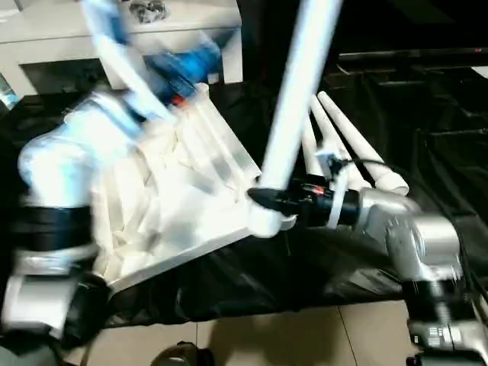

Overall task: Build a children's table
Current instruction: Pick table leg

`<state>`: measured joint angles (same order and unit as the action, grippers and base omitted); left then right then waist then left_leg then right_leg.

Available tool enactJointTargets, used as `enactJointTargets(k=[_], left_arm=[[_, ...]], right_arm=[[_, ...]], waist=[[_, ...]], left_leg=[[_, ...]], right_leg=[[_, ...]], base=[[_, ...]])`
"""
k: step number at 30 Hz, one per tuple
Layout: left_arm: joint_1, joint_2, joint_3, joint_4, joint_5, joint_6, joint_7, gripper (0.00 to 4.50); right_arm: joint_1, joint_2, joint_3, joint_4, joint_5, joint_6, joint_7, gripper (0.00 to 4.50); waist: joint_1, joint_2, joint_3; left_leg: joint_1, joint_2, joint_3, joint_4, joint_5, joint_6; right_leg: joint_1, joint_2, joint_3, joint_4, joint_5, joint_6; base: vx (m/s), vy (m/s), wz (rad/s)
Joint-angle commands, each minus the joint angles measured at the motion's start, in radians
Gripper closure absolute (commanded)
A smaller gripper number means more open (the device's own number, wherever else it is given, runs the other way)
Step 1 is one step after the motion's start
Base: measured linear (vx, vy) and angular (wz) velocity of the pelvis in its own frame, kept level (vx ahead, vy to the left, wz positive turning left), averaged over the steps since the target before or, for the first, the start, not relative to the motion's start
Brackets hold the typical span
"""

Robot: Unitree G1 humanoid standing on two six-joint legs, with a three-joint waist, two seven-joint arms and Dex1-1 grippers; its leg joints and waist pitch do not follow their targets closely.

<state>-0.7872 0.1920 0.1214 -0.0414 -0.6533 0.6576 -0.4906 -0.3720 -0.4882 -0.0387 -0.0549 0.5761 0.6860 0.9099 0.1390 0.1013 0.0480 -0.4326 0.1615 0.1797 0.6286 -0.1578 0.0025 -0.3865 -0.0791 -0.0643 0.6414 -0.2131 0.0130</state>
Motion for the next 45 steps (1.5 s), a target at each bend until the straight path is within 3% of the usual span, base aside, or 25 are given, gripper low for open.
enactJointTargets(k=[1,4,7,12,15,23,26,27,28,29,30,31,32,33,34,35,36,37,38,39,41,42,43,44,45], left_arm=[[0.084,0.042,-0.069,-0.005,0.210,-0.063,0.081,1.54],[0.232,0.020,-0.020,-0.053,0.255,-0.119,0.190,1.54],[0.423,0.021,-0.023,-0.117,0.344,-0.196,0.280,1.54],[0.561,-0.004,-0.067,-0.157,0.467,-0.276,0.380,1.54],[0.594,-0.019,-0.103,-0.160,0.545,-0.306,0.442,1.54],[0.618,-0.041,-0.119,-0.160,0.612,-0.331,0.497,1.54],[0.619,-0.044,-0.119,-0.160,0.624,-0.332,0.507,1.54],[0.617,-0.044,-0.121,-0.160,0.630,-0.332,0.511,1.54],[0.615,-0.044,-0.123,-0.160,0.634,-0.334,0.514,1.54],[0.615,-0.045,-0.123,-0.160,0.634,-0.334,0.514,1.54],[0.613,-0.047,-0.124,-0.161,0.635,-0.334,0.515,1.54],[0.612,-0.049,-0.124,-0.163,0.634,-0.335,0.516,1.54],[0.611,-0.052,-0.122,-0.166,0.618,-0.342,0.499,1.54],[0.608,-0.061,-0.114,-0.172,0.593,-0.313,0.491,1.54],[0.607,-0.061,-0.112,-0.171,0.592,-0.311,0.489,1.54],[0.602,-0.059,-0.108,-0.165,0.592,-0.302,0.484,1.54],[0.600,-0.056,-0.108,-0.161,0.598,-0.301,0.485,1.54],[0.599,-0.056,-0.107,-0.160,0.602,-0.302,0.488,1.54],[0.599,-0.058,-0.105,-0.160,0.602,-0.301,0.490,1.54],[0.599,-0.059,-0.104,-0.159,0.600,-0.304,0.488,1.54],[0.600,-0.053,-0.110,-0.159,0.611,-0.315,0.486,1.54],[0.599,-0.055,-0.110,-0.159,0.604,-0.297,0.481,1.54],[0.597,-0.056,-0.110,-0.158,0.602,-0.292,0.480,1.54],[0.596,-0.057,-0.111,-0.156,0.595,-0.284,0.473,1.54],[0.594,-0.054,-0.113,-0.152,0.594,-0.279,0.466,1.54]], right_arm=[[0.028,0.018,-0.017,-0.063,-0.063,-0.023,-0.110,2.62],[0.082,0.074,-0.011,-0.118,-0.143,-0.039,-0.269,2.62],[0.132,0.161,-0.020,-0.161,-0.237,-0.070,-0.475,2.62],[0.145,0.254,-0.066,-0.164,-0.302,-0.166,-0.641,2.62],[0.148,0.293,-0.078,-0.154,-0.294,-0.238,-0.650,2.62],[0.188,0.337,-0.010,-0.137,-0.347,-0.203,-0.710,2.62],[0.201,0.327,0.024,-0.137,-0.360,-0.219,-0.677,2.62],[0.201,0.330,0.025,-0.137,-0.359,-0.212,-0.677,2.62],[0.200,0.325,0.037,-0.137,-0.365,-0.213,-0.670,2.62],[0.200,0.324,0.039,-0.137,-0.366,-0.214,-0.669,2.62],[0.198,0.318,0.052,-0.138,-0.372,-0.217,-0.664,2.62],[0.197,0.312,0.062,-0.138,-0.378,-0.221,-0.660,2.62],[0.195,0.308,0.070,-0.137,-0.380,-0.220,-0.656,2.62],[0.194,0.307,0.072,-0.138,-0.379,-0.219,-0.654,2.62],[0.193,0.309,0.069,-0.139,-0.374,-0.209,-0.656,2.62],[0.190,0.308,0.064,-0.143,-0.366,-0.178,-0.657,2.62],[0.188,0.305,0.065,-0.146,-0.365,-0.165,-0.655,2.62],[0.187,0.305,0.063,-0.149,-0.358,-0.157,-0.652,2.62],[0.186,0.305,0.062,-0.150,-0.356,-0.152,-0.652,2.62],[0.185,0.306,0.058,-0.149,-0.357,-0.152,-0.658,2.62],[0.181,0.306,0.055,-0.146,-0.361,-0.165,-0.662,2.62],[0.177,0.311,0.043,-0.142,-0.355,-0.176,-0.665,2.62],[0.175,0.313,0.038,-0.141,-0.353,-0.180,-0.666,2.62],[0.172,0.310,0.037,-0.140,-0.362,-0.186,-0.672,2.62],[0.168,0.304,0.039,-0.136,-0.375,-0.196,-0.675,2.62]], waist=[[-0.013,-0.022,-0.063],[-0.022,-0.017,-0.069],[-0.035,-0.033,-0.072],[-0.036,-0.032,-0.068],[-0.034,-0.037,-0.064],[-0.038,-0.053,-0.061],[-0.050,-0.048,-0.063],[-0.055,-0.049,-0.057],[-0.072,-0.031,-0.061],[-0.079,-0.014,-0.064],[-0.109,-0.006,-0.063],[-0.118,-0.005,-0.055],[-0.121,-0.011,-0.056],[-0.130,-0.032,-0.054],[-0.125,-0.040,-0.057],[-0.111,-0.081,-0.056],[-0.062,-0.093,-0.056],[-0.055,-0.101,-0.040],[-0.033,-0.105,-0.041],[-0.025,-0.125,-0.054],[-0.014,-0.113,-0.060],[-0.012,-0.105,-0.058],[-0.014,-0.084,-0.058],[-0.014,-0.059,-0.060],[-0.030,-0.036,-0.070]], left_leg=[[0.044,0.073,-0.043,-0.090,-0.271,-0.029],[0.049,0.070,-0.041,-0.094,-0.280,-0.069],[0.040,0.066,-0.038,-0.100,-0.240,-0.047],[0.045,0.068,-0.035,-0.102,-0.252,-0.030],[0.051,0.069,-0.035,-0.107,-0.296,-0.046],[0.052,0.065,-0.037,-0.114,-0.340,-0.074],[0.058,0.079,-0.055,-0.123,-0.368,-0.119],[0.033,0.077,-0.096,-0.145,-0.409,-0.113],[0.027,0.092,-0.161,-0.172,-0.484,-0.087],[0.042,0.103,-0.194,-0.183,-0.536,-0.080],[0.068,0.122,-0.279,-0.199,-0.576,-0.041],[0.068,0.096,-0.330,-0.213,-0.600,-0.010],[0.068,0.073,-0.352,-0.215,-0.600,-0.007],[0.037,0.006,-0.370,-0.222,-0.592,-0.012],[0.015,-0.044,-0.359,-0.201,-0.546,-0.007],[0.019,-0.056,-0.256,-0.079,-0.403,-0.002],[0.021,-0.084,-0.128,0.052,-0.161,-0.008],[-0.002,-0.068,-0.120,0.054,-0.093,-0.008],[-0.038,-0.055,-0.119,0.069,-0.073,0.004],[-0.056,-0.047,-0.126,0.077,-0.125,0.052],[-0.041,-0.035,-0.140,0.080,-0.143,0.056],[-0.025,-0.035,-0.131,0.036,-0.082,0.039],[0.006,-0.025,-0.115,-0.022,-0.015,0.044],[0.029,0.008,-0.118,-0.050,0.009,0.045],[0.067,0.105,-0.158,-0.072,0.035,0.100]], right_leg=[[0.021,-0.073,0.047,-0.096,-0.265,-0.128],[0.023,-0.079,0.049,-0.099,-0.291,-0.115],[0.026,-0.073,0.044,-0.097,-0.202,-0.134],[0.016,-0.074,0.047,-0.104,-0.233,-0.118],[0.012,-0.073,0.050,-0.109,-0.278,-0.098],[0.011,-0.074,0.053,-0.113,-0.274,-0.072],[0.016,-0.046,0.040,-0.108,-0.225,-0.054],[0.035,-0.042,0.006,-0.082,-0.154,-0.080],[0.046,-0.026,-0.024,-0.053,-0.090,-0.098],[0.040,-0.013,-0.033,-0.037,-0.087,-0.107],[0.022,0.004,-0.026,0.014,-0.127,-0.127],[0.017,0.014,-0.007,0.041,-0.181,-0.144],[0.014,0.018,0.005,0.046,-0.183,-0.163],[0.043,0.009,0.022,0.018,-0.190,-0.229],[0.064,-0.007,0.032,-0.024,-0.208,-0.279],[0.062,-0.077,0.083,-0.134,-0.258,-0.388],[0.063,-0.126,0.109,-0.179,-0.384,-0.232],[0.070,-0.138,0.124,-0.173,-0.464,-0.075],[0.089,-0.152,0.151,-0.159,-0.542,0.180],[0.109,-0.166,0.180,-0.126,-0.375,0.239],[0.110,-0.181,0.185,-0.111,-0.123,0.095],[0.112,-0.124,0.133,-0.103,0.039,-0.029],[0.096,-0.059,0.077,-0.105,0.075,-0.099],[0.085,-0.044,0.052,-0.105,0.040,-0.116],[0.059,-0.029,0.040,-0.066,0.020,-0.108]], base=[[0.000,0.000,0.00],[0.000,0.000,0.00],[0.000,0.000,0.00],[0.000,0.000,0.00],[0.000,0.000,0.00],[0.000,0.000,0.00],[0.000,0.000,0.00],[0.000,0.000,0.00],[0.000,0.000,0.00],[0.000,-0.064,0.37],[0.000,-0.064,0.37],[-0.010,-0.100,0.49],[-0.038,-0.143,0.44],[-0.038,-0.143,0.44],[-0.043,-0.204,0.39],[-0.054,-0.232,0.28],[-0.054,-0.232,0.28],[-0.059,-0.227,-0.04],[-0.028,-0.180,-0.13],[-0.028,-0.180,-0.13],[-0.019,-0.084,0.08],[-0.020,-0.061,0.09],[0.000,0.000,0.00],[0.000,0.000,0.00],[0.000,0.000,0.00]])
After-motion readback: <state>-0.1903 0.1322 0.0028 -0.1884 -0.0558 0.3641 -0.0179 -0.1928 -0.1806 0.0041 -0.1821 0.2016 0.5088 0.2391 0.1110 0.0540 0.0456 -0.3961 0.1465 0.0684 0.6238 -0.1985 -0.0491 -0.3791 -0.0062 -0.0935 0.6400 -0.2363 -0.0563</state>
